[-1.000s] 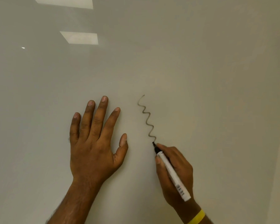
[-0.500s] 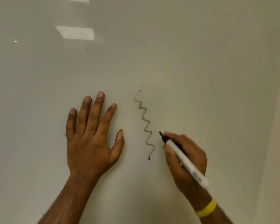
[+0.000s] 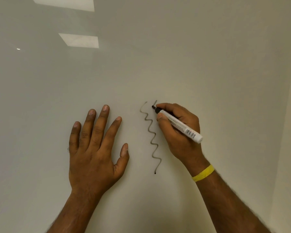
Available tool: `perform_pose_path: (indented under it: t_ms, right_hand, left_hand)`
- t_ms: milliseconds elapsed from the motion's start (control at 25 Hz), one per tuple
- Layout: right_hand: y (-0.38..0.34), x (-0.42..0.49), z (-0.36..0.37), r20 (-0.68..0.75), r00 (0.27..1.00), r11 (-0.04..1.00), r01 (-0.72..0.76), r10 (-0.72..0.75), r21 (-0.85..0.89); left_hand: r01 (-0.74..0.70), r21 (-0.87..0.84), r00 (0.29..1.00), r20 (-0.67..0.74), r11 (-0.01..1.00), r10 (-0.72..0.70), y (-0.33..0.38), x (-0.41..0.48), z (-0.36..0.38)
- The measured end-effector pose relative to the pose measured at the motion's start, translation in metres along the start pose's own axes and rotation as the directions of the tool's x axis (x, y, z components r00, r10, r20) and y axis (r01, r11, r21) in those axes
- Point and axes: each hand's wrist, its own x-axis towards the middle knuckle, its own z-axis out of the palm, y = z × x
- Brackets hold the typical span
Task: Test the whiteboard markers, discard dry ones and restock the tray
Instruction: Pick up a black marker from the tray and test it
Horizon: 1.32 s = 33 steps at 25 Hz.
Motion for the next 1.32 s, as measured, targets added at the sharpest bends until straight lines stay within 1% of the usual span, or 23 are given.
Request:
perform_pose_path:
  t_ms: [40, 160, 280, 360, 480, 840, 960, 1040, 1120, 1200, 1320]
  right_hand:
    - [0.001, -0.003, -0.001, 0.010, 1.000, 0.999, 0.016, -0.016, -0.036]
    - [0.005, -0.014, -0.008, -0.014, 1.000, 0.998, 0.018, -0.019, -0.061]
    - [0.009, -0.027, -0.012, 0.022, 0.999, 0.992, 0.040, -0.038, -0.118]
    - [0.013, -0.034, -0.015, 0.008, 1.000, 0.993, 0.026, -0.025, -0.118]
    - [0.017, -0.047, -0.018, 0.028, 0.999, 0.991, 0.030, -0.027, -0.132]
    - [0.029, -0.084, -0.030, 0.053, 0.997, 0.992, -0.042, 0.049, -0.118]
    - [0.033, -0.094, -0.036, 0.078, 0.995, 0.986, -0.041, 0.055, -0.164]
    - [0.034, -0.103, -0.037, 0.057, 0.994, 0.983, -0.078, 0.089, -0.164]
    - [0.033, -0.115, -0.037, 0.102, 0.987, 0.980, -0.103, 0.122, -0.173]
    - [0.028, -0.123, -0.037, 0.152, 0.978, 0.968, -0.109, 0.146, -0.227]
    - [0.024, -0.135, -0.041, 0.147, 0.967, 0.955, -0.169, 0.209, -0.243]
  left_hand:
    - [-0.002, 0.000, 1.000, -0.002, 1.000, 0.002, 0.000, 0.000, 0.000]
    - [0.001, 0.005, 1.000, -0.005, 1.000, -0.001, 0.001, -0.001, 0.001]
    - [0.005, 0.003, 1.000, -0.011, 1.000, -0.005, 0.002, -0.001, 0.000]
    - [0.006, 0.000, 1.000, -0.016, 1.000, -0.006, 0.001, -0.002, 0.000]
    - [0.002, 0.004, 1.000, -0.021, 1.000, -0.002, 0.002, -0.002, 0.000]
    - [0.005, -0.006, 1.000, -0.006, 1.000, -0.005, 0.001, -0.004, 0.001]
    - [0.005, -0.009, 1.000, -0.005, 1.000, -0.005, 0.001, -0.004, 0.000]
    - [0.004, -0.017, 1.000, 0.001, 1.000, -0.004, 0.002, -0.005, 0.000]
    - [0.011, -0.022, 1.000, 0.000, 1.000, -0.011, 0.002, -0.006, 0.000]
    - [0.017, -0.019, 1.000, 0.000, 1.000, -0.017, 0.003, -0.007, 0.001]
    - [0.016, -0.016, 1.000, 0.001, 1.000, -0.016, 0.003, -0.008, 0.001]
